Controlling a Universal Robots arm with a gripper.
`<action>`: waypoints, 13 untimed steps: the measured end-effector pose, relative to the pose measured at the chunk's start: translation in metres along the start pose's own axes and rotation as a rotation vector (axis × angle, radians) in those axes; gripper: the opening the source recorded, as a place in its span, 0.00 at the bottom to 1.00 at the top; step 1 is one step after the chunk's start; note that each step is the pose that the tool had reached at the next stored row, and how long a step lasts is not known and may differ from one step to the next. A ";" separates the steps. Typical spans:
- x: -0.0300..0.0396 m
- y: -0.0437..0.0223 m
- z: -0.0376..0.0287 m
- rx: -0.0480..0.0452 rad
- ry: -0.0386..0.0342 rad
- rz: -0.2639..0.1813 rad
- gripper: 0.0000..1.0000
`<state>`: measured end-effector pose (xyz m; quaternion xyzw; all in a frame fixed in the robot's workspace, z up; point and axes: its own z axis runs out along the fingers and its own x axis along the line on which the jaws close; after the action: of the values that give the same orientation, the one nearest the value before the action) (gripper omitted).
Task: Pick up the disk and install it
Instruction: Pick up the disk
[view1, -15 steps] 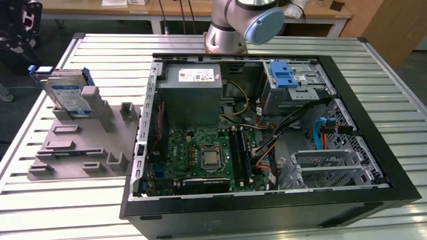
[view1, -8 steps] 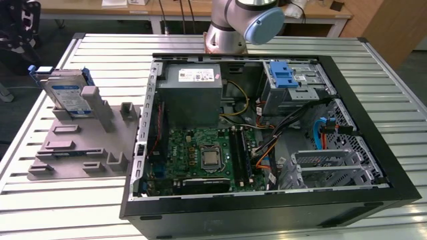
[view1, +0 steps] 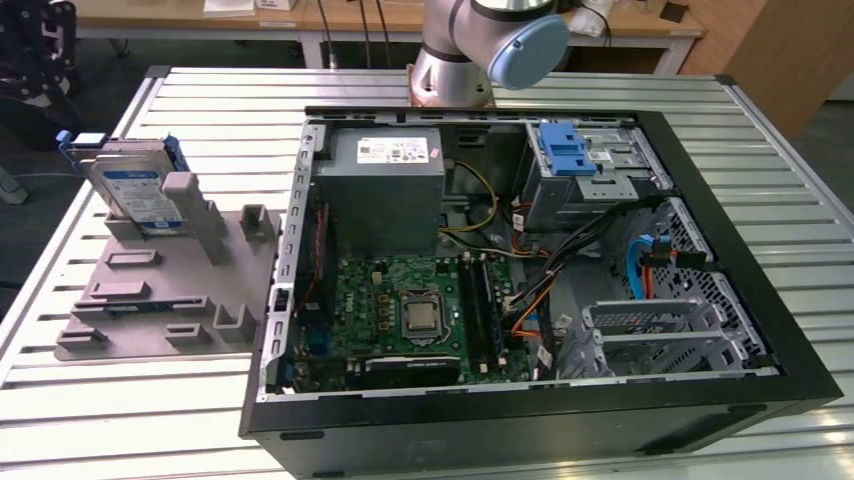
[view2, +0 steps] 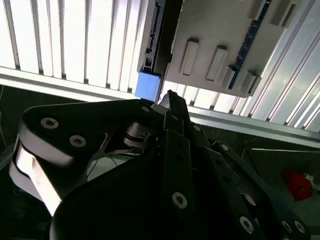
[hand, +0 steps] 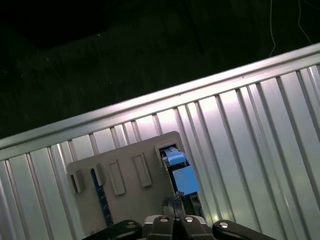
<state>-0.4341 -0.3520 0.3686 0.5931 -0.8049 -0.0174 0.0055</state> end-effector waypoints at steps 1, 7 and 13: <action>0.0000 0.0000 0.0000 0.0003 0.0003 -0.015 0.11; -0.0015 0.0004 0.0005 0.0035 0.0011 -0.074 0.11; -0.0026 0.0007 0.0016 0.0029 0.0030 -0.126 0.11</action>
<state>-0.4341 -0.3493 0.3671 0.6425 -0.7661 -0.0156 0.0048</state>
